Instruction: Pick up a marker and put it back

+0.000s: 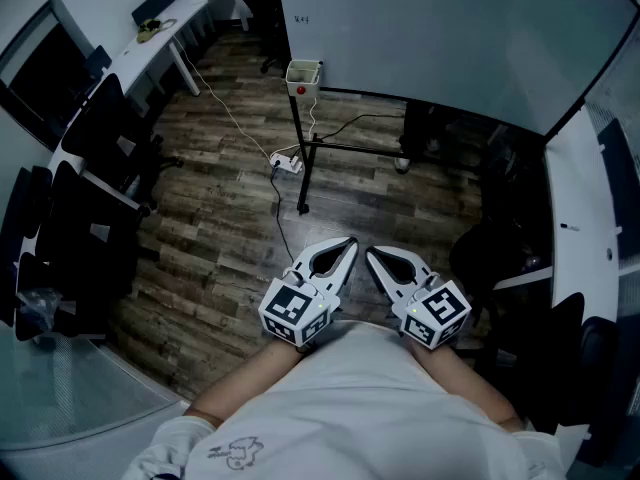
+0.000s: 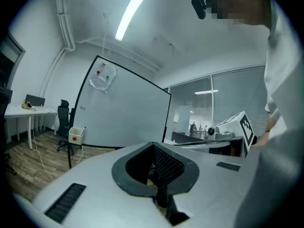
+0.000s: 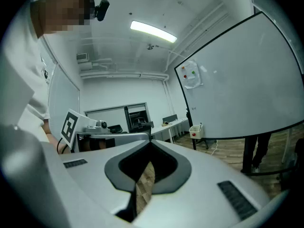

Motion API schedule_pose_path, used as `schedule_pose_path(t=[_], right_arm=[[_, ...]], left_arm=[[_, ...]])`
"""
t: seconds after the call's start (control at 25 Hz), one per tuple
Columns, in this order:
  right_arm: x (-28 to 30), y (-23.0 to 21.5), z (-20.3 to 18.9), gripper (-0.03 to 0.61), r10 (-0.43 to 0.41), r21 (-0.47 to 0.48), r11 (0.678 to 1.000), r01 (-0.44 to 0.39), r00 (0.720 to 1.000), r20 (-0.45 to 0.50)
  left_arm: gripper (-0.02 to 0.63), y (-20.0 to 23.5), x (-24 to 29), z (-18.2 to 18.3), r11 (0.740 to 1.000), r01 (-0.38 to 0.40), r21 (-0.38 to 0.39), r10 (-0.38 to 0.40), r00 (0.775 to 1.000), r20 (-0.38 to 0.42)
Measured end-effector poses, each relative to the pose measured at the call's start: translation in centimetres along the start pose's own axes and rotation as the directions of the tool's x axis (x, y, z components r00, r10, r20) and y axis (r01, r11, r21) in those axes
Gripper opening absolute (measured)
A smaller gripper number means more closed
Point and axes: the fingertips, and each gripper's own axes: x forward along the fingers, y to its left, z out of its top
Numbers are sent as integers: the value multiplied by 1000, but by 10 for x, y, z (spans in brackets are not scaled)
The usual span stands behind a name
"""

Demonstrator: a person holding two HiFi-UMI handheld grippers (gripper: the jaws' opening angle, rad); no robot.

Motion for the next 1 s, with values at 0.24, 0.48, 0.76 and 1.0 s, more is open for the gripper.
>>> schedule_pose_path(t=[0.24, 0.48, 0.76, 1.0], right_arm=[[21, 0, -1, 11, 1, 21, 1000, -1, 1000, -6], [64, -7, 3, 11, -6, 31, 999, 6, 1000, -5], [149, -16, 21, 11, -24, 39, 999, 24, 1000, -4], [218, -6, 27, 11, -27, 43, 999, 27, 999, -17]], left_arm=[[5, 22, -2, -2, 1000, 5, -26, -5, 1000, 0], [5, 65, -2, 4, 999, 14, -37, -14, 1000, 13], [5, 150, -4, 36, 999, 37, -31, -36, 999, 28], [5, 212, -22, 53, 999, 39, -19, -39, 999, 23]])
